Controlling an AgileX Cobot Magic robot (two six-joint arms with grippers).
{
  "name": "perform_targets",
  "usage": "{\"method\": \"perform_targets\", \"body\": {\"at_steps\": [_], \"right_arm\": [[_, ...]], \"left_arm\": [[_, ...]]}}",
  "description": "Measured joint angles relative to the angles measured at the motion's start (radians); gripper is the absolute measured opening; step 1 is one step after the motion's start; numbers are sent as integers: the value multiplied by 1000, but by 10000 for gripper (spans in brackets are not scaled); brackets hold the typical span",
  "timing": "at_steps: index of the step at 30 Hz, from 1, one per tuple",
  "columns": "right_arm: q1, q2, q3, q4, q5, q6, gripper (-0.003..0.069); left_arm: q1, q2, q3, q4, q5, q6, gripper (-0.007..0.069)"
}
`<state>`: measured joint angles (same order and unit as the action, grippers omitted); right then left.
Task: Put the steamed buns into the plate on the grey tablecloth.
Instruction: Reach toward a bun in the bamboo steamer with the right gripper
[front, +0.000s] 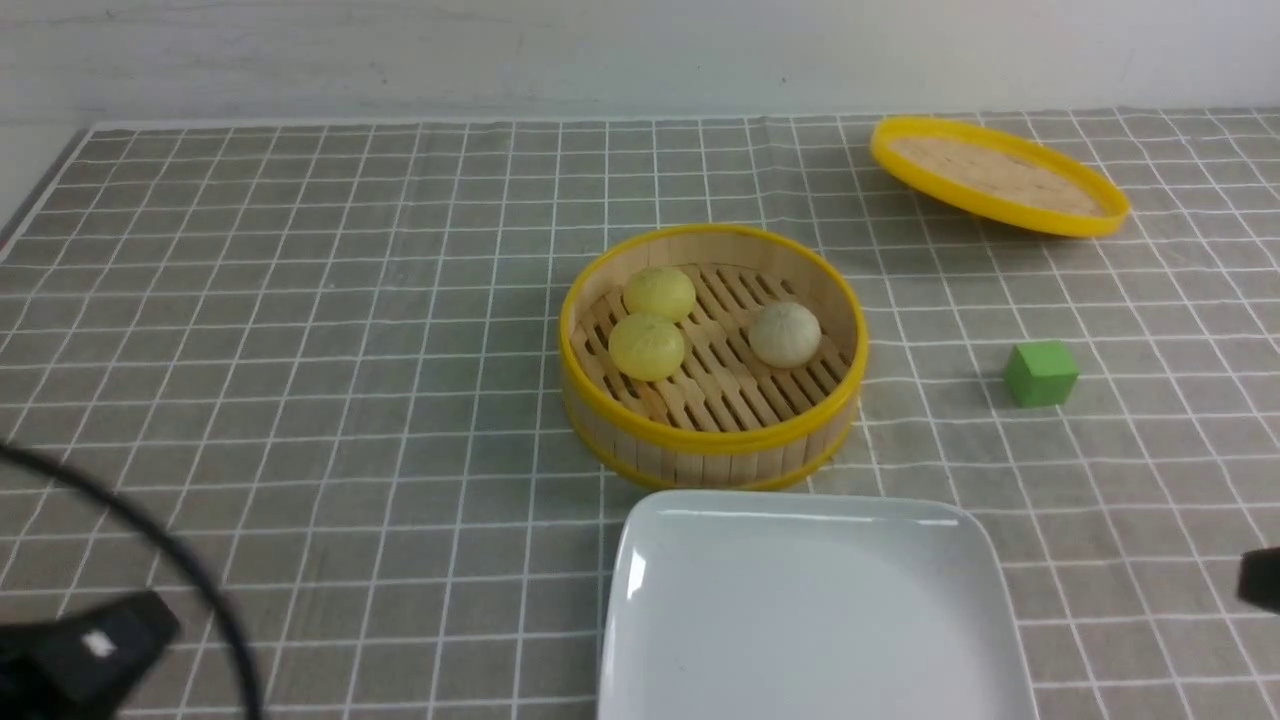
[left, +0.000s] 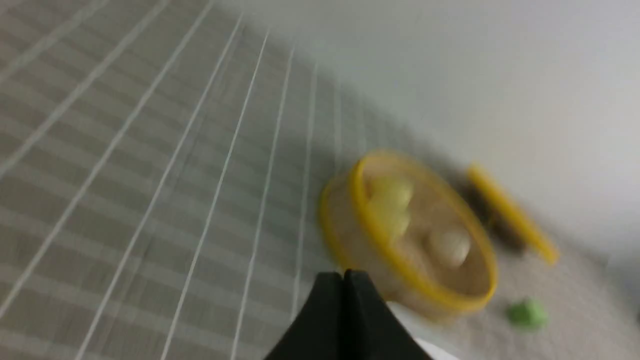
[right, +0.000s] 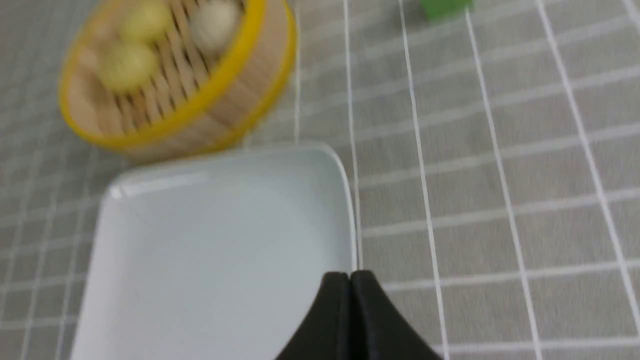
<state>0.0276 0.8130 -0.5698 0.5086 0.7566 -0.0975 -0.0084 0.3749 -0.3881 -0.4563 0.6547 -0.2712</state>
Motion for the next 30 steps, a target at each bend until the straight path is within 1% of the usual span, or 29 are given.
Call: {"method": "perform_targets", "body": {"at_steps": [1,2,3,5,6,8,11,12,14,15,16,17,18,19,21,22,23,24,25,26,27,28,29,30], "right_arm": [[0,69,-26,23,27,-27,-14],[0,166,-72,83,59,-125,-14],[0,221,-104,131,73,-196,-13],[0,318,-170,219,94,-335,-8],[0,409,-239,287,116,-428,-3],[0,492,-305,334,140,-491,2],[6,624,-417,373,184,-525,13],[20,705,-492,377,210,-528,21],[60,810,-603,367,248,-528,33],[100,868,-672,347,267,-528,40],[100,878,-684,342,270,-528,41],[151,943,-769,300,284,-514,48],[175,979,-819,269,291,-496,54],[209,1040,-910,206,301,-445,61],[243,1106,-1016,123,310,-375,74],[263,1150,-1094,56,318,-297,87],[274,1183,-1155,0,323,-240,100],[276,1196,-1167,-11,324,-229,106],[287,1237,-1257,-98,327,-157,132],[292,1264,-1307,-145,328,-113,154],[294,1269,-1317,-154,328,-98,158],[297,1289,-1352,-184,328,-72,184],[302,1325,-1411,-226,329,-42,232],[304,1346,-1439,-238,329,-31,262]], "left_arm": [[0,70,-33,-8,101,9,2],[0,176,-75,-12,196,37,2],[0,237,-106,-12,246,66,2],[0,324,-158,-14,298,124,2],[0,397,-199,-15,316,178,2],[0,455,-232,-16,322,216,2],[0,515,-262,-16,321,237,2],[0,536,-274,-16,321,242,2],[0,557,-282,-16,319,244,2],[0,558,-282,-17,317,244,2],[0,558,-282,-17,317,244,2],[0,558,-282,-17,314,244,3],[0,558,-282,-17,312,244,3],[0,558,-282,-17,310,244,5],[0,558,-282,-17,310,244,9],[0,558,-282,-17,309,244,13],[0,558,-282,-17,309,244,15],[0,558,-282,-17,309,244,15],[0,558,-282,-17,309,244,17],[0,558,-282,-17,309,244,17],[0,558,-282,-17,309,244,19],[0,558,-282,-17,309,244,20],[0,558,-282,-17,309,244,22],[0,558,-282,-17,309,244,24]]}}
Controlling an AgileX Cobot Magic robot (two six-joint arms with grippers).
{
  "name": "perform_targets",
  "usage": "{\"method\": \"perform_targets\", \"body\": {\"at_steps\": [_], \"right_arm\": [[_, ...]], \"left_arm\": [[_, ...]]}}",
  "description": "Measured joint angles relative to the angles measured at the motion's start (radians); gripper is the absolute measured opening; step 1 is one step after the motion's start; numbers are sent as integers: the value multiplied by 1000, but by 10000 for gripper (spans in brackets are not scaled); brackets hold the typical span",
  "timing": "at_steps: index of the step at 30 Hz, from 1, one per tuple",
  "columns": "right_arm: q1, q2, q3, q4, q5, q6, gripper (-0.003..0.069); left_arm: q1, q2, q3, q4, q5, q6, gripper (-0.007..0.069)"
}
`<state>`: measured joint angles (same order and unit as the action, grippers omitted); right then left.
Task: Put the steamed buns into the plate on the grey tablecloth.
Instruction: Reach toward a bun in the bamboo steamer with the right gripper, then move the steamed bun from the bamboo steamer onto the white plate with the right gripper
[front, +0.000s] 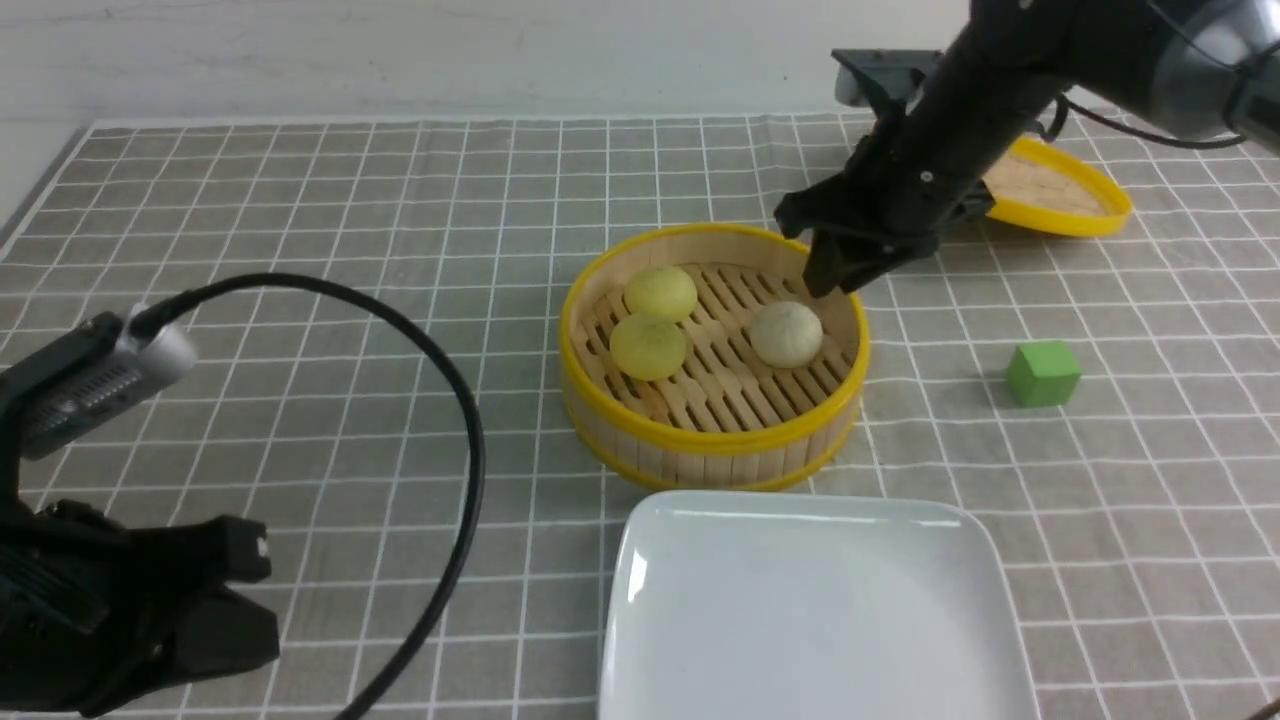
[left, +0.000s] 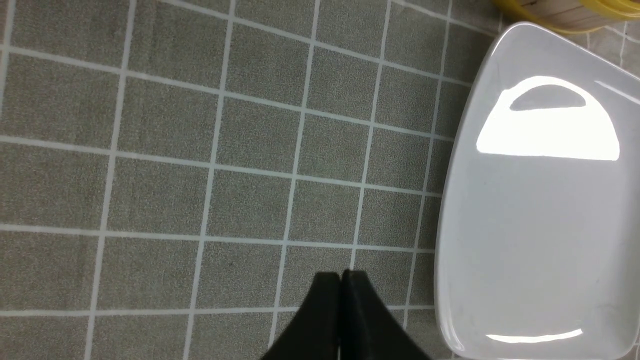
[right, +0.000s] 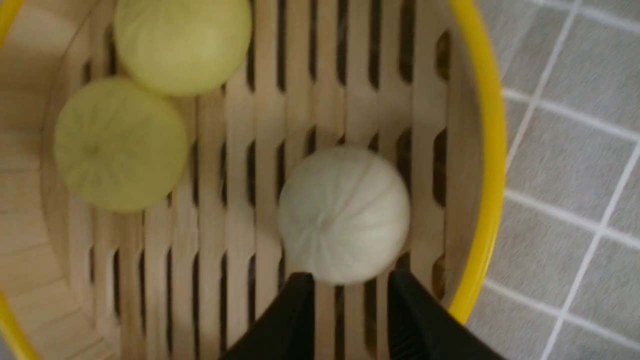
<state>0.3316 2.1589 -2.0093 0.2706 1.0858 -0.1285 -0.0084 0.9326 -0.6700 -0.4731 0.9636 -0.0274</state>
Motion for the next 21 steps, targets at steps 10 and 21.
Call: {"method": "perform_targets", "body": {"at_steps": [10,21], "right_arm": [[23,135,-52,-5,-29,10,349],[23,-16,-64,-7,110,10,22]], "left_arm": [[0,0,0,3,-3,0,41],[0,0,0,10,-25,0,55]]}}
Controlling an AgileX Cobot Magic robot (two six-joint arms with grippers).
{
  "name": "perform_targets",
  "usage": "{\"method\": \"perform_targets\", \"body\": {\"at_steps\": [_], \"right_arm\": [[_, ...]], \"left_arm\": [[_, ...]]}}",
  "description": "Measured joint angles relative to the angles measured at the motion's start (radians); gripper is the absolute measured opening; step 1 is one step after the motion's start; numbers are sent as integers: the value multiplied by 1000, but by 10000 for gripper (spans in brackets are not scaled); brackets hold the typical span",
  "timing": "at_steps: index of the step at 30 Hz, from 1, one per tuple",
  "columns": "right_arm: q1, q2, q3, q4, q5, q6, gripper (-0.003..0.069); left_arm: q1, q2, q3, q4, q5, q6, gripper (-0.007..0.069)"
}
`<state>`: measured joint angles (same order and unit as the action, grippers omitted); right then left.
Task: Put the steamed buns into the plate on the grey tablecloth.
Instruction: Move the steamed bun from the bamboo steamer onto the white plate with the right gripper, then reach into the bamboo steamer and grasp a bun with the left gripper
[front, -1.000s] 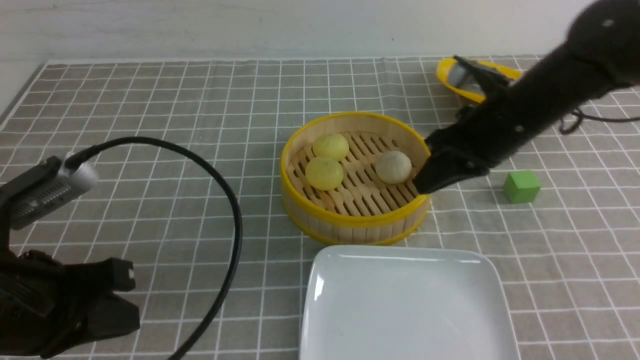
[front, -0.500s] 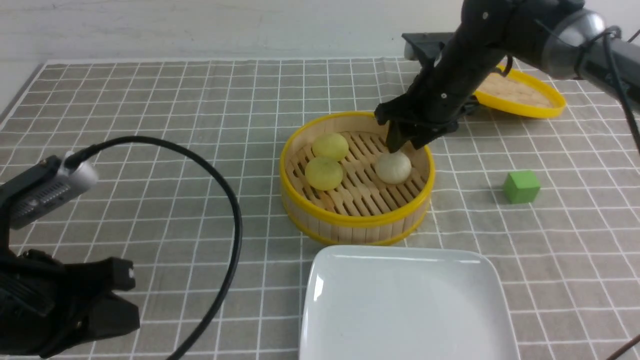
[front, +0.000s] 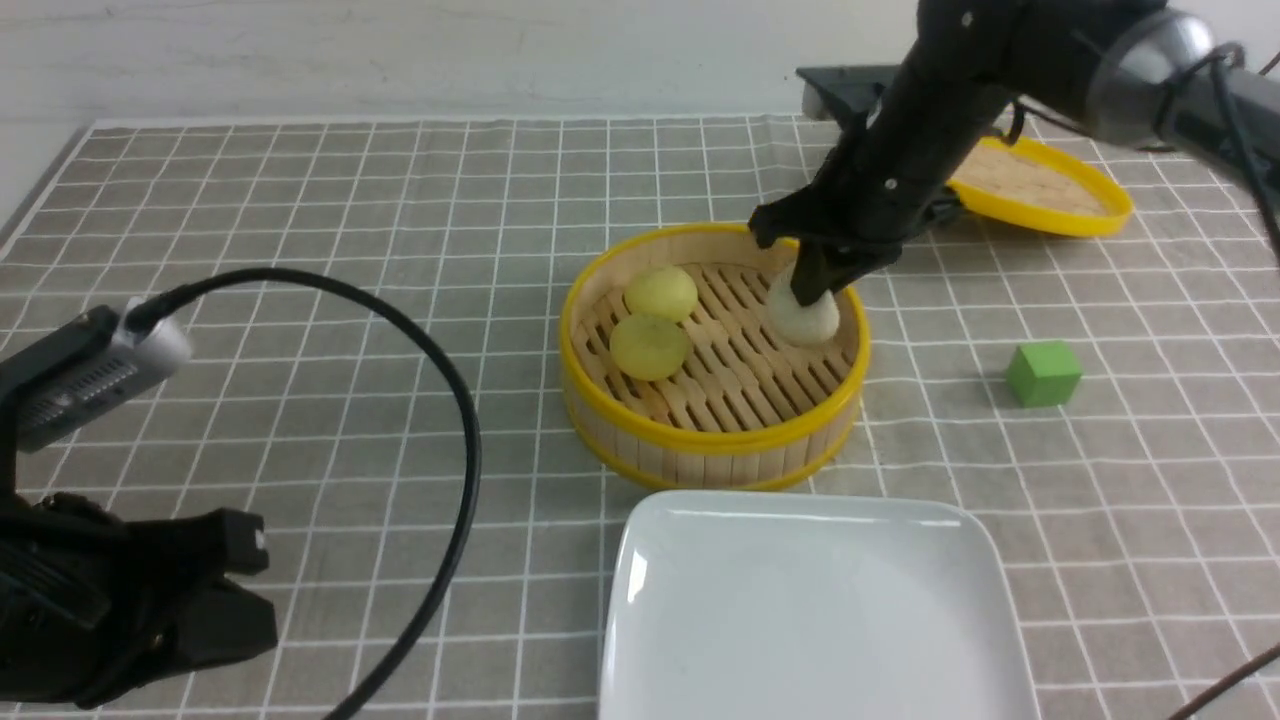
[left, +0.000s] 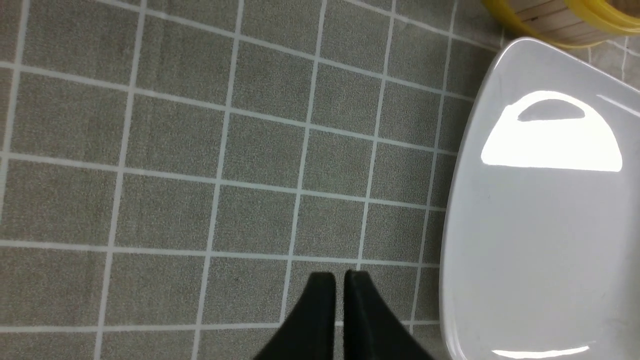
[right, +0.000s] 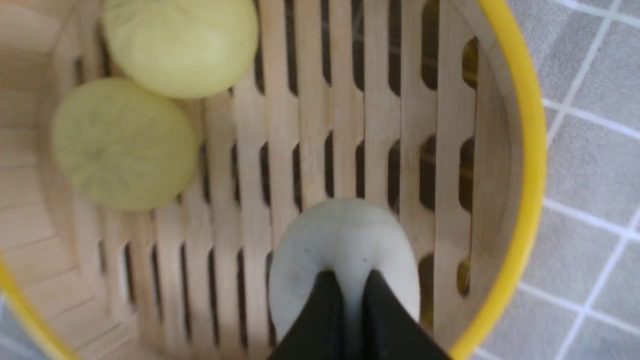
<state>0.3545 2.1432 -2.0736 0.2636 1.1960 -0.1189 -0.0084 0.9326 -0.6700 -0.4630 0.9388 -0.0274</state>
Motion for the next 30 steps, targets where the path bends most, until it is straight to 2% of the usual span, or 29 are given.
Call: {"method": "perform_targets", "body": {"at_steps": [6,9,10,12,13,18,21,23,25,26,28,30], "right_arm": [[1,-215,56,-4,32,7,22],[11,-344,217,5,32,37,22],[21,-407,353,15,33,49,22],[30,-440,436,21,35,53,23],[42,-464,555,34,32,56,23],[107,-483,902,72,-201,59,36],[122,-472,972,75,-287,59,57],[128,-455,1007,75,-338,60,115],[128,-448,1010,75,-357,60,205],[128,-447,1010,75,-358,60,205],[128,-446,996,65,-347,60,304],[128,-447,960,34,-315,60,340]], "left_arm": [[0,0,0,16,-1,0,59],[0,0,0,22,-1,0,66],[0,0,0,22,-4,0,69],[0,0,0,22,-10,0,71],[0,0,0,22,-16,0,73],[0,0,0,23,-90,0,73],[0,0,0,23,-124,0,75],[0,0,0,13,-146,0,81],[0,2,-2,3,-159,0,92],[0,2,-3,2,-160,0,94],[0,17,-26,-16,-153,2,118],[0,34,-59,-24,-124,4,139]]}}
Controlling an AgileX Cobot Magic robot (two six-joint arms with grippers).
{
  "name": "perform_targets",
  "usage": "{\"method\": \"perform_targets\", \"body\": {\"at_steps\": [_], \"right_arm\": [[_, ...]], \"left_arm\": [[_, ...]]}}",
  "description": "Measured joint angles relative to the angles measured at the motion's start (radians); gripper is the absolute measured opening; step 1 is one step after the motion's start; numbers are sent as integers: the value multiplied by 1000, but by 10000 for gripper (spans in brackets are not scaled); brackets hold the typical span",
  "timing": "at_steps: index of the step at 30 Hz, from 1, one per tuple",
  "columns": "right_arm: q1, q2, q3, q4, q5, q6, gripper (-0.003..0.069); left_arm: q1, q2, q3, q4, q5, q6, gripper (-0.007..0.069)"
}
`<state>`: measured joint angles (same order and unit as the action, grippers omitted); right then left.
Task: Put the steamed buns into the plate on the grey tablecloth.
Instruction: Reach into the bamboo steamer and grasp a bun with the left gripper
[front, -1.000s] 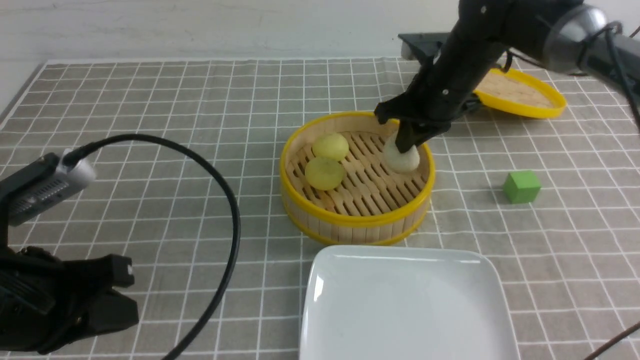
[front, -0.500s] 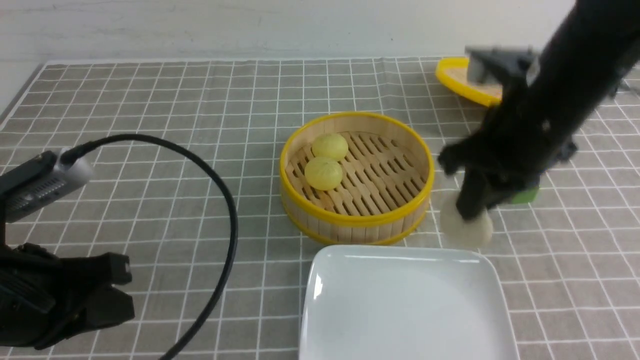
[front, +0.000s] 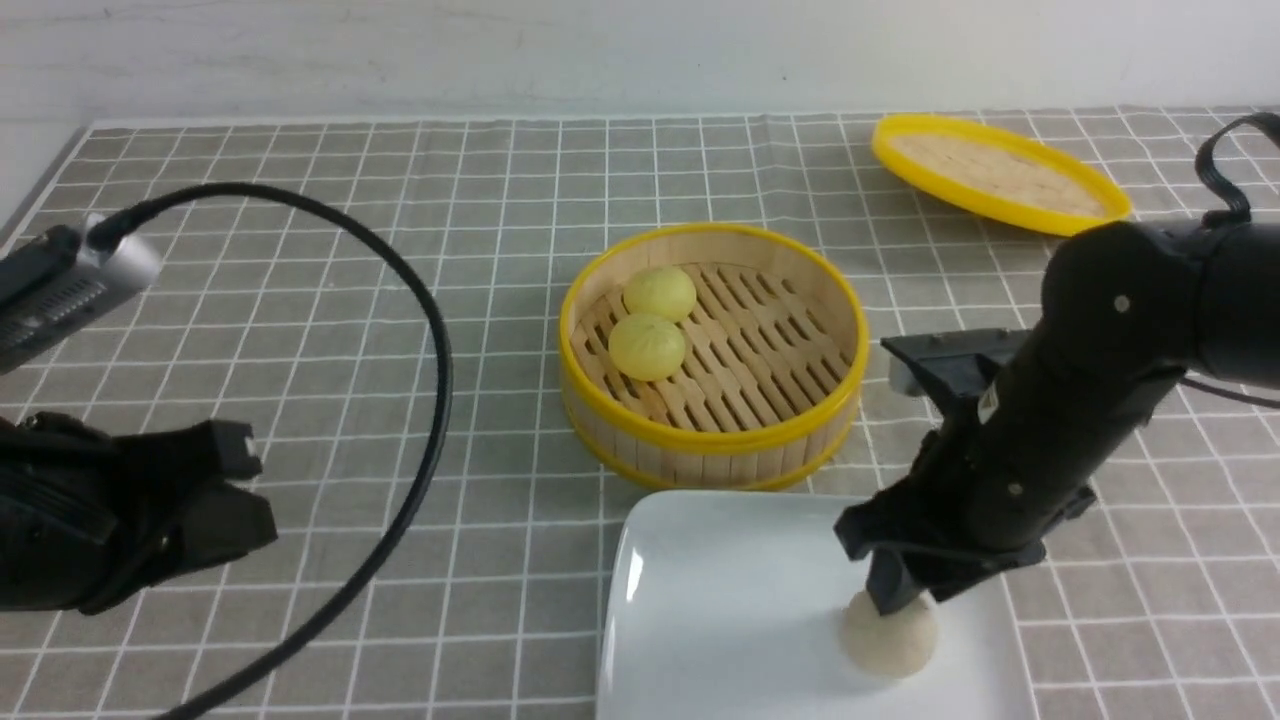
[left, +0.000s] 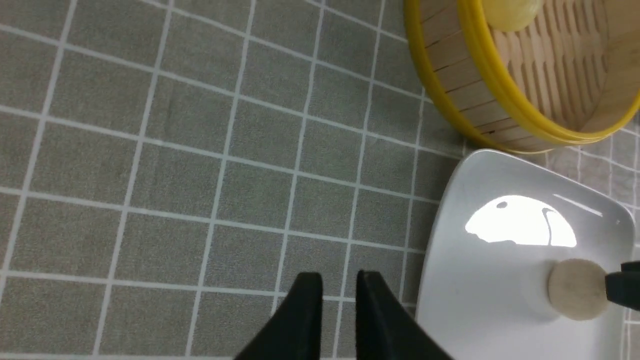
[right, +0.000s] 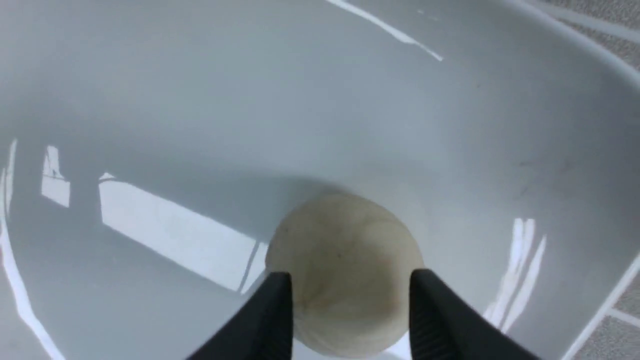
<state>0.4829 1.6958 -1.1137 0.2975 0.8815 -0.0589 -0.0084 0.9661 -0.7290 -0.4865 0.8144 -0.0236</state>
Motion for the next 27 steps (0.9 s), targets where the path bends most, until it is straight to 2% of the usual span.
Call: {"method": "perform_targets", "body": {"at_steps": [3,4,5,6,7,10,12,13,14,17,21,24,27], "right_arm": [[0,-24,-55,-67,53,8,284],[0,-47,-74,-107,82,20,223],[0,-52,-77,-113,87,24,211],[0,-80,-88,-150,113,39,148],[0,-128,-94,-201,153,59,50],[0,-245,-95,-297,263,125,-14],[0,-316,-92,-344,314,168,-17],[0,-365,-79,-362,327,184,-17],[0,-382,-73,-366,330,186,-17],[0,-524,18,-379,344,204,-17],[0,-638,134,-381,355,211,-17],[0,-699,210,-382,357,227,-17],[0,-776,293,-389,358,266,-17]], "left_arm": [[0,36,-63,-2,66,6,179],[0,60,-92,-4,93,12,202],[0,63,-101,-4,102,14,206],[0,78,-118,-5,117,15,221],[0,108,-149,-9,136,18,246],[-19,174,-193,-12,148,24,277],[-54,221,-225,-13,148,24,285],[-109,263,-249,-12,147,24,286],[-109,263,-249,-12,146,24,286],[-261,404,-340,-12,103,24,287],[-381,576,-509,6,59,24,287],[-419,693,-633,33,58,11,294],[-465,869,-833,104,85,7,335]]}}
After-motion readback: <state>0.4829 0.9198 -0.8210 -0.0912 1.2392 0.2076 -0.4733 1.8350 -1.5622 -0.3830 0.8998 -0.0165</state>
